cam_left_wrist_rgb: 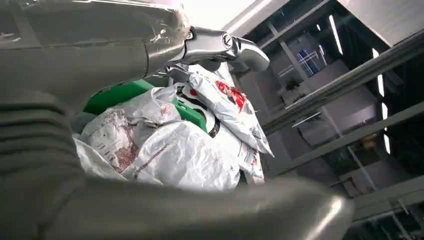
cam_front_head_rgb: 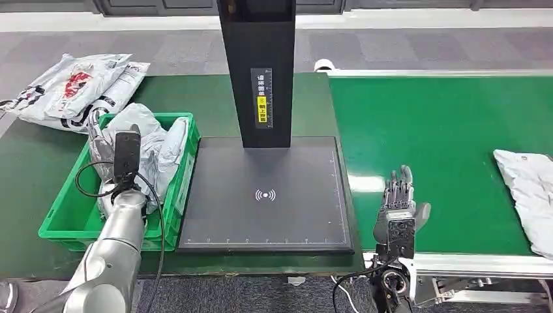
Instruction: Moved the parcel from conveyor to table for the left to box.
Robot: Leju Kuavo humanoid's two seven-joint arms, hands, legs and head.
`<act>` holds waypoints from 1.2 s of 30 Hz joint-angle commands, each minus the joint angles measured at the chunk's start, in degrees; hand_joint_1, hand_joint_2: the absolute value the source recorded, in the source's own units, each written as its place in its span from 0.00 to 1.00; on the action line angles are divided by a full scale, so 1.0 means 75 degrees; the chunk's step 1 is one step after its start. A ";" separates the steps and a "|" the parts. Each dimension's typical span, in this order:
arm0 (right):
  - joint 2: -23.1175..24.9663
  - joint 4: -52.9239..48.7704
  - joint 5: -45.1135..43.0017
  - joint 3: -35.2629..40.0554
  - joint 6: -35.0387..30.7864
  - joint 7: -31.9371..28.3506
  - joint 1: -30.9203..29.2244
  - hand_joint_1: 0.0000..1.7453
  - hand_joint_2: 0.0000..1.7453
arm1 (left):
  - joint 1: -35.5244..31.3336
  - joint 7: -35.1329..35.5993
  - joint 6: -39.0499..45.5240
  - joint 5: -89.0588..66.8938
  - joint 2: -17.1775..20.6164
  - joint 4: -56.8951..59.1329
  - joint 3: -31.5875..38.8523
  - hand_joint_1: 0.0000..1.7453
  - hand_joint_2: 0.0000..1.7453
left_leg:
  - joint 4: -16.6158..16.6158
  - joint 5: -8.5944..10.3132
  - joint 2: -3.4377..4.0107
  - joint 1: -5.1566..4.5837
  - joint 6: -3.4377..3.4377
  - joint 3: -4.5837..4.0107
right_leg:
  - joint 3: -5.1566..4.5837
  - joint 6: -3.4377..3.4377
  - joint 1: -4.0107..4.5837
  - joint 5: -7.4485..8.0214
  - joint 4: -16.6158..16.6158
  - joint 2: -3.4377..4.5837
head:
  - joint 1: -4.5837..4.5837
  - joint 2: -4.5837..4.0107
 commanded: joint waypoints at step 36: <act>-0.1424 0.3856 0.9689 -0.4477 -0.3357 0.4395 -0.2833 0.00 1.00 | 0.0720 -0.0111 -0.3032 0.4176 -0.1524 0.0939 -0.5640 0.00 1.00 | 0.0015 -0.0008 -0.0003 -0.0005 0.0021 -0.0046 | -0.0028 0.0016 -0.0001 0.0015 -0.0018 -0.0010 | 0.0003 -0.0003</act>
